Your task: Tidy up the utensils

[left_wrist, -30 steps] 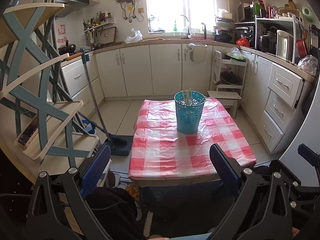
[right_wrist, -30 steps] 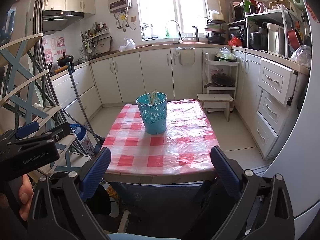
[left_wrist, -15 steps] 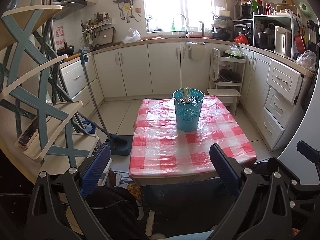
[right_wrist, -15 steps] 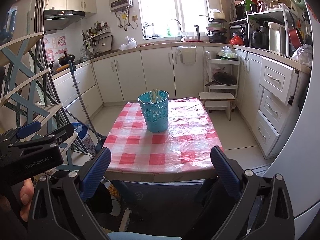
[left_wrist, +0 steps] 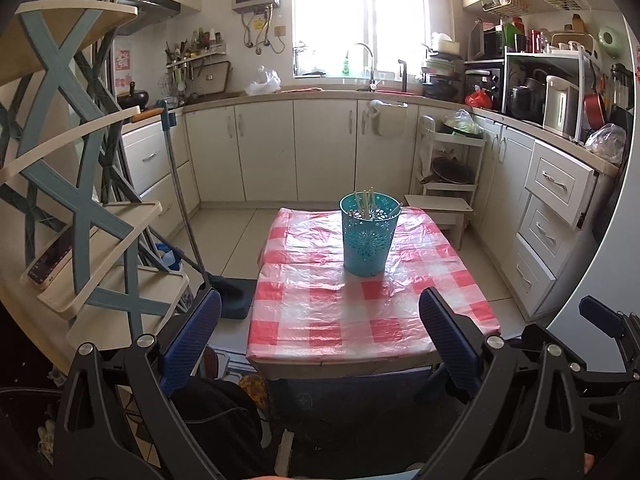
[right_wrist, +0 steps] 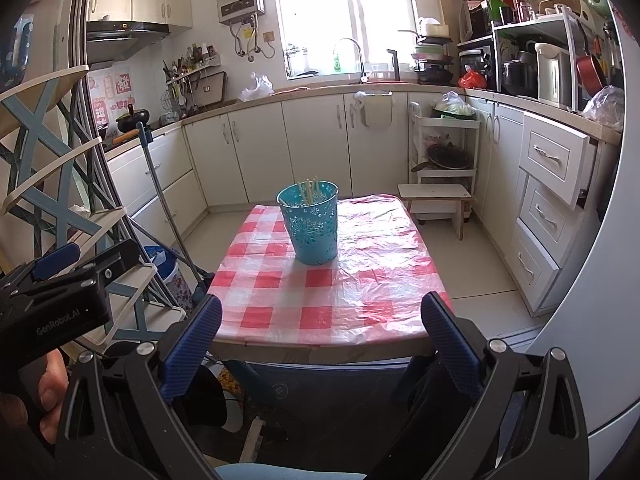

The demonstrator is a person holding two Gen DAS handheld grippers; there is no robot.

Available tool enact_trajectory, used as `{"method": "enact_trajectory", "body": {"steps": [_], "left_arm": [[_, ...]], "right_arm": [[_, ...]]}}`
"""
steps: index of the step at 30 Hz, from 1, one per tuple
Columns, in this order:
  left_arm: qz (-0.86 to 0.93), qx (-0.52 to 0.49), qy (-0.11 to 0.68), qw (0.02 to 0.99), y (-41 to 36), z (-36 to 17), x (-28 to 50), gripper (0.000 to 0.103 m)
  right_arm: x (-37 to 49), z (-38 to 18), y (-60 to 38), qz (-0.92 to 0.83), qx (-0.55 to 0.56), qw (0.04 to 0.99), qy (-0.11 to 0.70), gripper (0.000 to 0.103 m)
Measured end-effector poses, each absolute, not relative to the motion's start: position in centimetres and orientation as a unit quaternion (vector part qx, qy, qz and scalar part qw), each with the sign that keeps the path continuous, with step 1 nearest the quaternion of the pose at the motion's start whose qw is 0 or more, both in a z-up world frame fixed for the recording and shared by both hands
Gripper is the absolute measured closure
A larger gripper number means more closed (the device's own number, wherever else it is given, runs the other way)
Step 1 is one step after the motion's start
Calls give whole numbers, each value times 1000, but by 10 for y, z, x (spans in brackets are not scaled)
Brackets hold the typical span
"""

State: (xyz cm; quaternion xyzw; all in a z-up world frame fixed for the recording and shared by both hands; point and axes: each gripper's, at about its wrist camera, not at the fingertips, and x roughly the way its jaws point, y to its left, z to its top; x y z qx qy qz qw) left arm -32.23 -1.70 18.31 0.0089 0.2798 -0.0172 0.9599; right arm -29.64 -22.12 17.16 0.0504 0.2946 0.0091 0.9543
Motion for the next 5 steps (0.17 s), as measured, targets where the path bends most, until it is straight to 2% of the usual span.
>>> {"method": "enact_trajectory", "body": {"steps": [5], "left_arm": [[-18, 17, 284, 958, -19, 181, -321, 8]], "right_arm": [[-297, 171, -220, 10, 48, 954, 296, 8]]}}
